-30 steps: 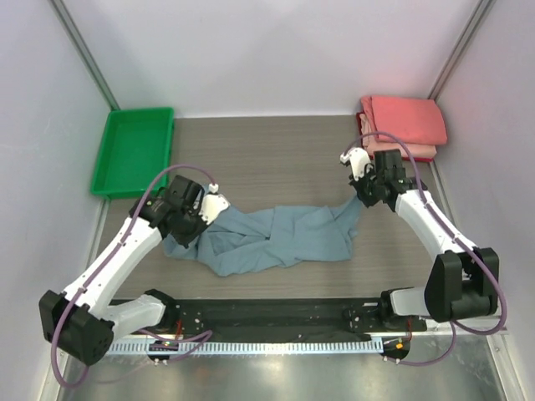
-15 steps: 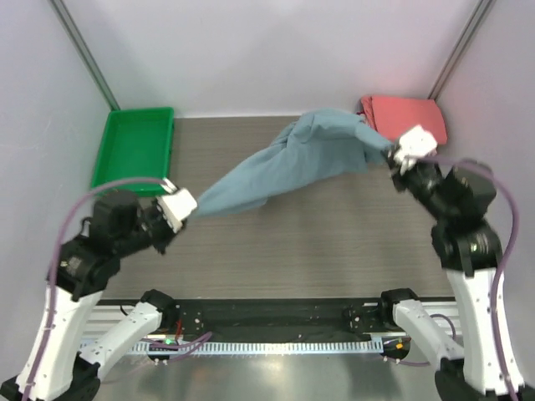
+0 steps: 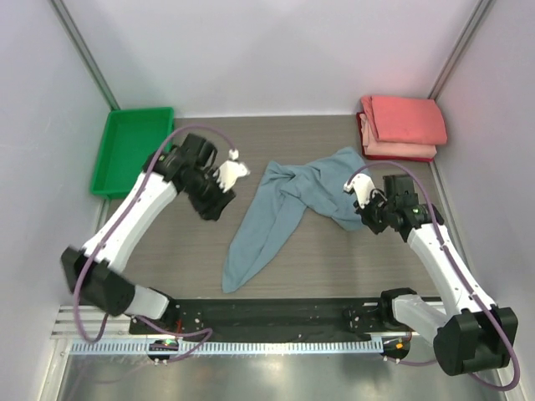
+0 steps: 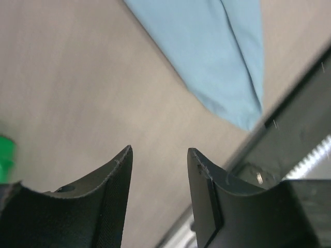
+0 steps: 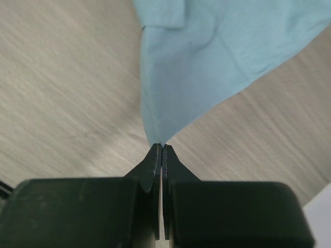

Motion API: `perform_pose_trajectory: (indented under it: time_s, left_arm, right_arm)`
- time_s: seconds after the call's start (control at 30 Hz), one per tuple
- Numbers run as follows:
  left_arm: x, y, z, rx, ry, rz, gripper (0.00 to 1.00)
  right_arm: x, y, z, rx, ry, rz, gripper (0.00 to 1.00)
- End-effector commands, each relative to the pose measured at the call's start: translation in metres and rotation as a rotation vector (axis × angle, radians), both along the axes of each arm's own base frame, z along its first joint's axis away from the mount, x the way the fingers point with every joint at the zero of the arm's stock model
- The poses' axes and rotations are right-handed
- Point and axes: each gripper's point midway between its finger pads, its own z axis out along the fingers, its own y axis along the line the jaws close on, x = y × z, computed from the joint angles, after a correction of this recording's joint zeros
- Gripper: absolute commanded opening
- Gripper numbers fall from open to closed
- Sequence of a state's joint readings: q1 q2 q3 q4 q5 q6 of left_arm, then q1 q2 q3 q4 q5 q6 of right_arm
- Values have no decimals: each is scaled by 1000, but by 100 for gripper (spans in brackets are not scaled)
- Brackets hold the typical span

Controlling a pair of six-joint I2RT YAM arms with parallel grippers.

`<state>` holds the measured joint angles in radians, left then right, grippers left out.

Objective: Fold and stack the t-shirts
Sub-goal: Flatten the tshirt out

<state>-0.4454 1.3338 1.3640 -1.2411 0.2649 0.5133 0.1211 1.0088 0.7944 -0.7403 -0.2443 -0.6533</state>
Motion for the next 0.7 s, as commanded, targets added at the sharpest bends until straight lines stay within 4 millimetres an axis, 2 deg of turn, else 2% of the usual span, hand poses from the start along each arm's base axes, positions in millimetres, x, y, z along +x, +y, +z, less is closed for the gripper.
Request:
perform_pose_trajectory:
  time_s: [0.0,0.03,0.07,0.1,0.13,0.2,0.27,0.3,0.33,0.37,0.43,0.5,0.53,0.57,0.6,0.67]
  left_arm:
    - [72,-37,-2,-53,-36,78,48]
    - [87,-48,7,-83,-43,88,48]
    - [97,-58,-19,-75,48,110,48]
    - [100,-69,-25,-104,88,103,48]
    - [114,-78,-24,-133,78,105,48]
    - [127,-91,-55,-132,154,128,51]
    - [145,-100,-64,-144,158,139,51]
    - [149,-104,-84,-129,201,143,52]
    - [154,-105,-89,-128,214,155,52]
    - [165,-110,-85,-148,197,157,53]
    - [173,-114,-104,-143,241,174,54]
    - [183,-120,-105,-161,243,173,54]
    - [182,-122,-122,-144,284,184,54]
    - [183,-124,-127,-144,300,186,54]
    - [189,-128,-124,-157,294,189,52]
    - [185,-131,-140,-154,356,193,45]
  right_arm:
    - [32,-3,33,-5,-119,-47,1]
    - [35,-5,35,-11,-122,-53,1]
    - [36,-5,35,-11,-121,-56,1]
    - [37,-4,33,-11,-114,-52,1]
    - [37,-3,31,-5,-107,-46,1]
    - [40,-2,26,-2,-89,-55,1]
    - [44,-1,23,2,-75,-63,1]
    - [47,-1,23,2,-80,-64,1]
    - [50,-2,23,0,-75,-70,1]
    - [52,-2,24,-1,-75,-71,1]
    - [56,-2,25,-6,-74,-73,1]
    - [60,-3,27,-11,-76,-79,1]
    - [62,-3,29,-10,-82,-81,1]
    - [63,-2,28,-7,-76,-86,1]
    - [63,-3,29,-6,-77,-89,1]
    - [67,-2,31,-5,-78,-88,1]
